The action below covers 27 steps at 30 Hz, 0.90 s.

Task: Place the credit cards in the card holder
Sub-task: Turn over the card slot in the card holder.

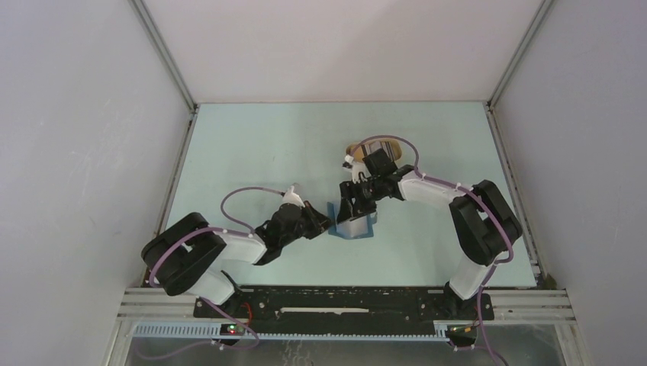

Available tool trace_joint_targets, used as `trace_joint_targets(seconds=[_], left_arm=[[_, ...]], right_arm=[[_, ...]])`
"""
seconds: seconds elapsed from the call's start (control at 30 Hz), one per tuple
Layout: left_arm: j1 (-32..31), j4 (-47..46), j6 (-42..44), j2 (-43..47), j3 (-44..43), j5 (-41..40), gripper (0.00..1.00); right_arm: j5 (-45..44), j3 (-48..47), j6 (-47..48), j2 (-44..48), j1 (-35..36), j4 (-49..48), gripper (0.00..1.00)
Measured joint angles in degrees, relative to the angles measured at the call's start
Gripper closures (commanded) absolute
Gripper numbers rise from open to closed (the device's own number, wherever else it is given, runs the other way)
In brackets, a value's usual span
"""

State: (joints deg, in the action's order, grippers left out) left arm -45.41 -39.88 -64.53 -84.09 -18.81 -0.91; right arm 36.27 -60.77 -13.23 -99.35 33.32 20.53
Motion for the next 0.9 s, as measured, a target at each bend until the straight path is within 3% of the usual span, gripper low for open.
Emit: trace_joint_targets(seconds=[0.43,0.7,0.9], left_arm=[[0.0,-2.16,-0.07,-1.42,0.0,0.15,1.0],[0.0,-2.16,-0.07,-1.42,0.0,0.11,1.0],[0.0,-2.43,-0.07,-1.64,0.0,0.04,1.0]], right_arm=[[-0.48,-1.33,0.22,-2.95,0.74,0.0,0.35],[-1.6,-1.75,0.5,-3.32,0.9,0.63,0.43],[-1.2,-1.81,0.57,-3.32,-0.02,1.22,0.4]])
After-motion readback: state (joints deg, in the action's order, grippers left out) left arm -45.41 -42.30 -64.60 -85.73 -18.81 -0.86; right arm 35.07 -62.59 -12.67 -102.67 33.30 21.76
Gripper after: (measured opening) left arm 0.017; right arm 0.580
